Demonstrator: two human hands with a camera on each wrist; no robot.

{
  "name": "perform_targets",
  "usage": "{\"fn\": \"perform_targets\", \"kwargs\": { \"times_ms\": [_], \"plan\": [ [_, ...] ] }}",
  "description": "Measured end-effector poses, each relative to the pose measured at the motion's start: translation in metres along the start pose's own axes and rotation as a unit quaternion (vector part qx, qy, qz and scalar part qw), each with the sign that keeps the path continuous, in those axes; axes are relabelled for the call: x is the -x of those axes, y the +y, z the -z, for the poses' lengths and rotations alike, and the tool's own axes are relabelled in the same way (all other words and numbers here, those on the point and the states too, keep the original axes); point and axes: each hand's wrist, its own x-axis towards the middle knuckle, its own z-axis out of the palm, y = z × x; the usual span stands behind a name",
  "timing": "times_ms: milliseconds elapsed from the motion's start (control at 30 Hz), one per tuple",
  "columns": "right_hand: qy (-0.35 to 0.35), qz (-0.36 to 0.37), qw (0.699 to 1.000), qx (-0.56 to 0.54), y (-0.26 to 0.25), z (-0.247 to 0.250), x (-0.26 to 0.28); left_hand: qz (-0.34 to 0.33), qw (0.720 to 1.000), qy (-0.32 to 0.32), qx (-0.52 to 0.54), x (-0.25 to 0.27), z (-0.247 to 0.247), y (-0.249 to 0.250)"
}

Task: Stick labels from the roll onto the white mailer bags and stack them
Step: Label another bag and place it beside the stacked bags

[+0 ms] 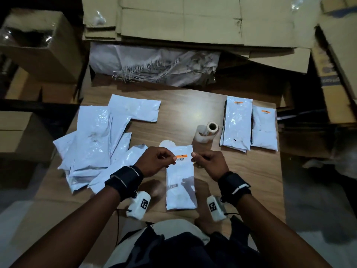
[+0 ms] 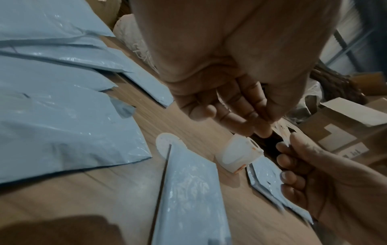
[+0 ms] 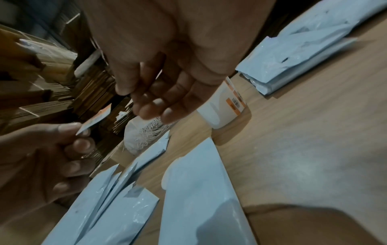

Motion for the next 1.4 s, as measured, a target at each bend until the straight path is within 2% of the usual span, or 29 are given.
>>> {"fn": "perform_targets", "kwargs": {
  "times_ms": [200, 500, 767, 867, 1133, 1267, 1400],
  "plan": [
    [-0.068, -0.035, 0.997, -0.02, 0.003, -0.01, 0.005, -0.032, 0.995, 0.013, -0.097, 0.004, 0.003, -0.009],
    [-0.032, -0.042, 0.999, -0.009, 0.005, -0.019, 0.002, -0.038, 0.988, 0.026, -0.144, 0.002, 0.006, -0.02],
    [-0.021, -0.044, 0.998, 0.03, 0.012, -0.022, -0.005, -0.033, 0.986, 0.007, -0.162, -0.011, 0.001, -0.029],
    [-0.036, -0.036, 0.997, 0.054, 0.02, -0.023, -0.008, -0.018, 0.985, -0.003, -0.169, -0.016, -0.001, -0.033],
    [0.014, -0.091, 0.991, 0.095, 0.039, -0.037, -0.04, 0.073, 0.981, 0.022, -0.178, -0.04, -0.022, -0.045],
    [0.036, -0.103, 0.979, 0.173, 0.038, -0.042, -0.057, 0.091, 0.978, 0.043, -0.183, -0.057, -0.031, -0.039],
    [0.037, -0.128, 0.974, 0.183, 0.045, -0.045, -0.067, 0.11, 0.97, 0.064, -0.207, -0.068, -0.033, -0.046]
  ]
}}
